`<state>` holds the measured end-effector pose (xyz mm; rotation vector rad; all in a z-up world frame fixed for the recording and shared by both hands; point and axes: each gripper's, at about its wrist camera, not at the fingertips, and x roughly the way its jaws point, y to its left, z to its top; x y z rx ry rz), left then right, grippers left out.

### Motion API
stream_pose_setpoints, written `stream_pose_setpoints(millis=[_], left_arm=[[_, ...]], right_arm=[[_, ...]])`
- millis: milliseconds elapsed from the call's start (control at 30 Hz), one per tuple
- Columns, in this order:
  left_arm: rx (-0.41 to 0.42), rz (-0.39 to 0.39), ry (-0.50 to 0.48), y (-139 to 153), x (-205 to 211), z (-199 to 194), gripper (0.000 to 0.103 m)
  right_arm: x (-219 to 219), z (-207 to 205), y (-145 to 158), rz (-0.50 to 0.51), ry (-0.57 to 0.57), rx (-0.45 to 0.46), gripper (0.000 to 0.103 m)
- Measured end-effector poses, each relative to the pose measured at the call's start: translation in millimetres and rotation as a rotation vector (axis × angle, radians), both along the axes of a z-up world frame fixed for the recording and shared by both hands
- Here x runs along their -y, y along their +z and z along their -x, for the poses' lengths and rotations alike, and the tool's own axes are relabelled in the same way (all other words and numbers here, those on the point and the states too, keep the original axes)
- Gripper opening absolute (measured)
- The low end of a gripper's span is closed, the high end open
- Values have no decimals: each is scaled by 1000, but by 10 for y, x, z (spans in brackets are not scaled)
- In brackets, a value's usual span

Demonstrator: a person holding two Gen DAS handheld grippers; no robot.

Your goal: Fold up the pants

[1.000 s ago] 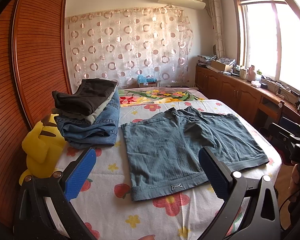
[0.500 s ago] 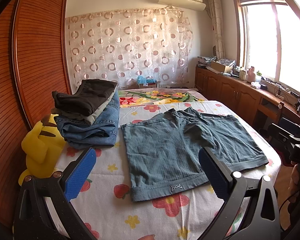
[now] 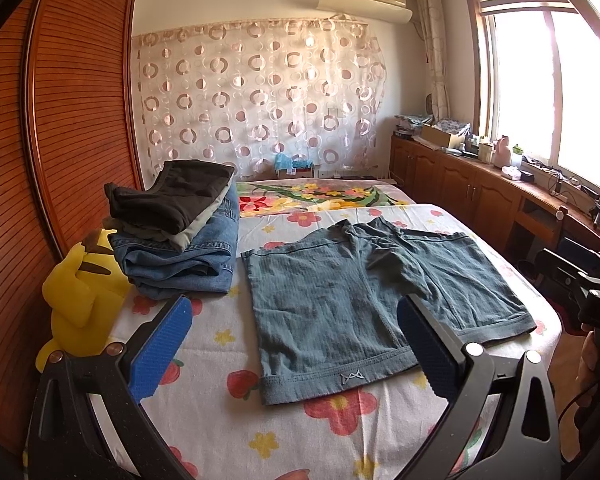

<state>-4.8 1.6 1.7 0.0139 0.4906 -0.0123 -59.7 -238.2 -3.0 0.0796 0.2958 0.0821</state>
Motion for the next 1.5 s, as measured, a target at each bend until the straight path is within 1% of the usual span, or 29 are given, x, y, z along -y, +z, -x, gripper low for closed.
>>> stream_pose_setpoints(millis=[933,1033,1267,1500], left_arm=[[-5,6,-1,34,50,1,102],[-29,11,-2,12,124,1,102],[-109,25,-1,-166,143,-65,102],[-165,31,-5,-404,25,-170,102]], right_arm=[[-5,0,-17,-2,1,-1,103],[-1,-15,-31,-1,2,-10,103],[43,-96,-119,6,7,-57,103],[99,-198,-152,27,17,-118,103]])
